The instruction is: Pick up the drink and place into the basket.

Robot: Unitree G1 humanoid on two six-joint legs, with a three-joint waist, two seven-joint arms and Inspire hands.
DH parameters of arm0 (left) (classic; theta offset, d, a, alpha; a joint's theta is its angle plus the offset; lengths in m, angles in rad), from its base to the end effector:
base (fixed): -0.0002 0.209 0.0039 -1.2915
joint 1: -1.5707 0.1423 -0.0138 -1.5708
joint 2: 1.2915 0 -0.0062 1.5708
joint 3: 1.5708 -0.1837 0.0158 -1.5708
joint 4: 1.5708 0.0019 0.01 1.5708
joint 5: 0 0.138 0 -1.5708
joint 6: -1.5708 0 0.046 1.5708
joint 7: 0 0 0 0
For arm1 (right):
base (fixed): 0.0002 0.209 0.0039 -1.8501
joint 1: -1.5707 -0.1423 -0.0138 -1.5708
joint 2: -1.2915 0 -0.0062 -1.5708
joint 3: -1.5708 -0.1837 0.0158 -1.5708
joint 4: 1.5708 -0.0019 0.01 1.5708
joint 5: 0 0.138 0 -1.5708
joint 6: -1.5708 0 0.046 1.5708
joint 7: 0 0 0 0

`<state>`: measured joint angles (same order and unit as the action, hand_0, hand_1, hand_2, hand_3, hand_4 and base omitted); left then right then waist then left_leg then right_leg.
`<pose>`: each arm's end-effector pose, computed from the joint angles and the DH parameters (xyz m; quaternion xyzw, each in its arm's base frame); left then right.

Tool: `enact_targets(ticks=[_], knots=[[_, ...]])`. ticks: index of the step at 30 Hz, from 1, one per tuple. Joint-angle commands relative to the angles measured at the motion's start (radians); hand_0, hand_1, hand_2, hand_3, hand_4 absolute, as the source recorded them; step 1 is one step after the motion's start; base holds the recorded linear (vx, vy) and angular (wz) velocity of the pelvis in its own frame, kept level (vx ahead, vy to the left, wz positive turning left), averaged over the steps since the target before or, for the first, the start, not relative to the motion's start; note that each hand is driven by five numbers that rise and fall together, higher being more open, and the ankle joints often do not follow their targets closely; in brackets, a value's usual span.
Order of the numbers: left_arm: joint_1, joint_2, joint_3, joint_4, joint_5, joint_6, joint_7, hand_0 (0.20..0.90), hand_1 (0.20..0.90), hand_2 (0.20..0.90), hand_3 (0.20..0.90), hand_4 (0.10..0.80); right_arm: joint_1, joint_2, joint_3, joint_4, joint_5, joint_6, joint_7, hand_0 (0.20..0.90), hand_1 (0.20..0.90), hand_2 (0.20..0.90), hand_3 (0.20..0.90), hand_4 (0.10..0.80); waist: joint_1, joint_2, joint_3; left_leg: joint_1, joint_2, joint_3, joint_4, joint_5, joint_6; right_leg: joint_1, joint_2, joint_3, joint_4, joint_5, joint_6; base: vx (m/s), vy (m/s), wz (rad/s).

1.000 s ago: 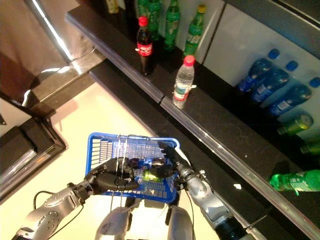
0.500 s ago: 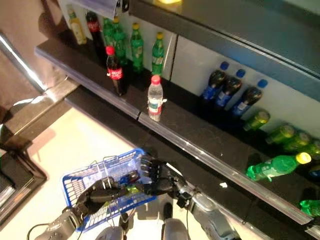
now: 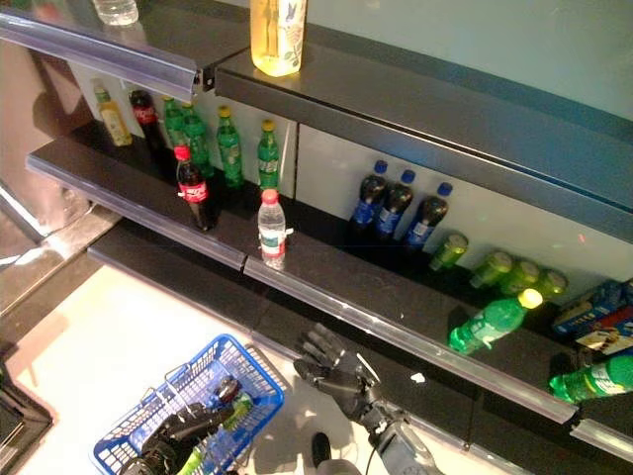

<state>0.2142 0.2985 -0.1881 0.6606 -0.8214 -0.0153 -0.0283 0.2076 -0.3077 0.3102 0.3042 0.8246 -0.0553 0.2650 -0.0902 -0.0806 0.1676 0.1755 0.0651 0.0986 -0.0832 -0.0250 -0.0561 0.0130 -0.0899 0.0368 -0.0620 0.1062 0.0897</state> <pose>0.0857 0.2174 -0.0860 -0.2168 0.3972 0.1338 0.8816 0.1270 -0.1784 -0.0451 0.2699 0.2360 0.1155 0.9263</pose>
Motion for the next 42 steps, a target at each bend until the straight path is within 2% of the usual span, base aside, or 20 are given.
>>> enact_targets(ticks=[1,6,12,16,17,18,22,23,24,25,26,28,30,31,33,35,38,39,41,42], knots=[[-0.109,0.025,0.007,-0.072,0.096,-0.234,-0.048,0.3,0.3,0.3,0.2,0.1,-0.019,0.0,-0.058,0.051,-0.096,-0.089,-0.11,0.9,0.9,0.9,0.9,0.8,-0.016,0.021,-0.06,-0.067,-0.035,0.062,0.061,-0.01,0.053,0.019,-0.034,0.02,0.067,-0.046,0.034,-0.023,0.068,-0.11],[-0.16,-0.027,0.003,0.112,0.141,-0.235,-0.018,0.3,0.3,0.3,0.2,0.1,-0.077,0.029,-0.079,0.366,-0.301,-0.059,-0.322,0.9,0.9,0.9,0.9,0.8,-0.026,0.016,-0.052,-0.07,-0.052,0.083,0.096,-0.041,0.073,0.009,-0.045,0.054,0.07,-0.031,0.042,-0.025,0.079,-0.14],[-0.195,-0.056,0.029,0.338,0.144,-0.242,-0.017,0.3,0.3,0.3,0.2,0.1,-0.084,0.071,-0.134,0.588,-0.259,-0.083,-0.353,0.9,0.9,0.9,0.9,0.8,-0.058,0.0,-0.031,-0.074,-0.072,0.113,0.122,-0.072,0.091,-0.038,-0.057,0.111,0.053,0.034,0.076,-0.011,0.062,-0.31],[-0.184,-0.048,0.06,0.4,0.175,-0.25,0.005,0.3,0.3,0.3,0.2,0.1,-0.07,0.077,-0.171,0.661,-0.283,-0.083,-0.353,0.9,0.9,0.9,0.9,0.8,-0.08,-0.011,-0.015,-0.057,-0.065,0.15,0.106,-0.071,0.077,-0.093,-0.06,0.086,0.018,0.104,0.104,-0.054,-0.008,-0.46],[-0.159,-0.039,0.094,0.425,0.173,-0.246,0.024,0.3,0.3,0.3,0.2,0.1,-0.072,0.077,-0.2,0.73,-0.343,-0.071,-0.344,0.9,0.9,0.9,0.9,0.8,-0.067,-0.013,0.001,-0.036,-0.049,0.214,0.089,-0.062,0.066,-0.127,-0.068,-0.045,0.067,0.111,0.121,-0.203,-0.012,-0.77],[-0.146,-0.037,0.113,0.44,0.176,-0.25,0.026,0.3,0.3,0.3,0.2,0.1,-0.076,0.073,-0.209,0.764,-0.352,-0.073,-0.322,0.9,0.9,0.9,0.9,0.8,-0.057,-0.012,0.002,-0.034,-0.043,0.249,0.073,-0.051,0.067,-0.135,-0.073,-0.088,0.094,0.106,0.123,-0.294,-0.019,-1.08],[-0.15,-0.019,0.13,0.538,0.228,-0.25,0.02,0.3,0.3,0.3,0.2,0.1,-0.111,0.078,-0.238,0.91,-0.291,-0.049,-0.283,0.9,0.9,0.9,0.9,0.8,-0.016,0.015,-0.014,-0.08,-0.022,0.305,0.061,-0.006,0.086,-0.099,-0.064,-0.143,0.227,0.011,0.092,-0.272,-0.102,-1.13],[-0.147,-0.025,0.145,0.557,0.214,-0.251,0.031,0.3,0.3,0.3,0.2,0.1,-0.125,0.083,-0.243,0.933,-0.304,-0.022,-0.277,0.9,0.9,0.9,0.9,0.8,0.007,0.019,-0.022,-0.087,-0.01,0.33,0.07,-0.002,0.082,-0.072,-0.084,-0.202,0.23,-0.006,0.079,-0.149,-0.123,-0.55],[-0.145,-0.028,0.151,0.563,0.208,-0.251,0.035,0.3,0.3,0.3,0.2,0.1,-0.13,0.085,-0.245,0.941,-0.307,-0.009,-0.277,0.9,0.9,0.9,0.9,0.8,0.015,0.02,-0.025,-0.088,-0.006,0.339,0.071,0.0,0.08,-0.061,-0.091,-0.22,0.225,-0.01,0.076,-0.182,-0.19,-0.73],[-0.136,-0.039,0.184,0.582,0.174,-0.25,0.045,0.3,0.3,0.3,0.2,0.1,-0.152,0.09,-0.245,0.964,-0.353,0.017,-0.281,0.9,0.9,0.9,0.9,0.8,0.046,0.022,-0.035,-0.081,0.014,0.378,0.063,0.011,0.068,-0.013,-0.111,-0.302,0.199,-0.03,0.068,-0.051,-0.189,-0.84],[-0.131,-0.044,0.205,0.589,0.171,-0.243,0.06,0.3,0.3,0.3,0.2,0.1,-0.162,0.091,-0.24,0.974,-0.371,0.035,-0.284,0.9,0.9,0.9,0.9,0.8,0.063,0.023,-0.042,-0.063,0.018,0.381,0.056,-0.004,0.057,0.03,-0.114,-0.335,0.175,-0.067,0.076,-0.042,-0.256,-1.11],[-0.13,-0.047,0.227,0.598,0.164,-0.238,0.081,0.3,0.3,0.3,0.2,0.1,-0.174,0.093,-0.236,0.982,-0.382,0.045,-0.278,0.9,0.9,0.9,0.9,0.8,0.077,0.02,-0.048,-0.056,0.033,0.393,0.051,0.009,0.044,0.059,-0.105,-0.355,0.146,-0.082,0.067,-0.003,-0.289,-1.05],[-0.139,-0.042,0.254,0.612,0.126,-0.219,0.11,0.3,0.3,0.3,0.2,0.1,-0.183,0.095,-0.224,0.989,-0.386,0.041,-0.269,0.9,0.9,0.9,0.9,0.8,0.072,0.013,-0.056,-0.071,0.063,0.398,0.061,0.042,0.031,0.053,-0.048,-0.323,0.134,-0.105,0.021,-0.063,-0.371,-0.97],[-0.141,-0.04,0.259,0.614,0.119,-0.215,0.114,0.3,0.3,0.3,0.2,0.1,-0.183,0.096,-0.221,0.988,-0.387,0.038,-0.27,0.9,0.9,0.9,0.9,0.8,0.071,0.012,-0.058,-0.074,0.068,0.395,0.064,0.045,0.028,0.05,-0.039,-0.317,0.134,-0.109,0.015,-0.069,-0.327,-1.25],[-0.149,-0.034,0.299,0.618,0.088,-0.202,0.118,0.3,0.3,0.3,0.2,0.1,-0.177,0.098,-0.201,0.973,-0.404,0.026,-0.287,0.9,0.9,0.9,0.9,0.8,0.058,0.005,-0.055,-0.082,0.106,0.358,0.077,0.068,0.006,0.046,0.006,-0.279,0.144,-0.132,-0.013,-0.021,-0.4,-0.89],[-0.156,-0.034,0.311,0.619,0.077,-0.196,0.117,0.3,0.3,0.3,0.2,0.1,-0.167,0.094,-0.197,0.964,-0.39,0.028,-0.287,0.9,0.9,0.9,0.9,0.8,0.047,0.0,-0.051,-0.092,0.126,0.329,0.094,0.076,-0.004,0.049,0.027,-0.254,0.139,-0.134,-0.028,-0.031,-0.376,-0.27],[-0.162,-0.037,0.31,0.606,0.015,-0.185,0.124,0.3,0.3,0.3,0.2,0.1,-0.157,0.074,-0.197,0.946,-0.375,0.038,-0.275,0.9,0.9,0.9,0.9,0.8,0.039,-0.007,-0.041,-0.12,0.154,0.237,0.151,0.101,-0.025,0.056,0.064,-0.197,0.122,-0.132,-0.05,-0.028,-0.351,-0.35],[-0.158,-0.044,0.317,0.603,-0.008,-0.19,0.121,0.3,0.3,0.3,0.2,0.1,-0.16,0.071,-0.187,0.942,-0.379,0.043,-0.273,0.9,0.9,0.9,0.9,0.8,0.053,-0.008,-0.035,-0.139,0.143,0.152,0.172,0.11,-0.022,0.058,0.077,-0.162,0.12,-0.131,-0.056,0.007,-0.292,-0.38],[-0.142,-0.061,0.327,0.604,-0.063,-0.21,0.121,0.3,0.3,0.3,0.2,0.1,-0.177,0.062,-0.166,0.947,-0.415,0.043,-0.258,0.9,0.9,0.9,0.9,0.8,0.085,-0.012,-0.027,-0.166,0.084,-0.029,0.205,0.084,0.006,0.058,0.088,-0.095,0.122,-0.131,-0.065,0.056,-0.259,-0.46],[-0.125,-0.077,0.337,0.606,-0.108,-0.225,0.123,0.3,0.3,0.3,0.2,0.1,-0.198,0.055,-0.139,0.951,-0.445,0.047,-0.242,0.9,0.9,0.9,0.9,0.8,0.113,-0.017,-0.019,-0.175,0.009,-0.157,0.239,0.03,0.039,0.057,0.098,-0.036,0.127,-0.134,-0.074,0.121,-0.27,-0.77]])
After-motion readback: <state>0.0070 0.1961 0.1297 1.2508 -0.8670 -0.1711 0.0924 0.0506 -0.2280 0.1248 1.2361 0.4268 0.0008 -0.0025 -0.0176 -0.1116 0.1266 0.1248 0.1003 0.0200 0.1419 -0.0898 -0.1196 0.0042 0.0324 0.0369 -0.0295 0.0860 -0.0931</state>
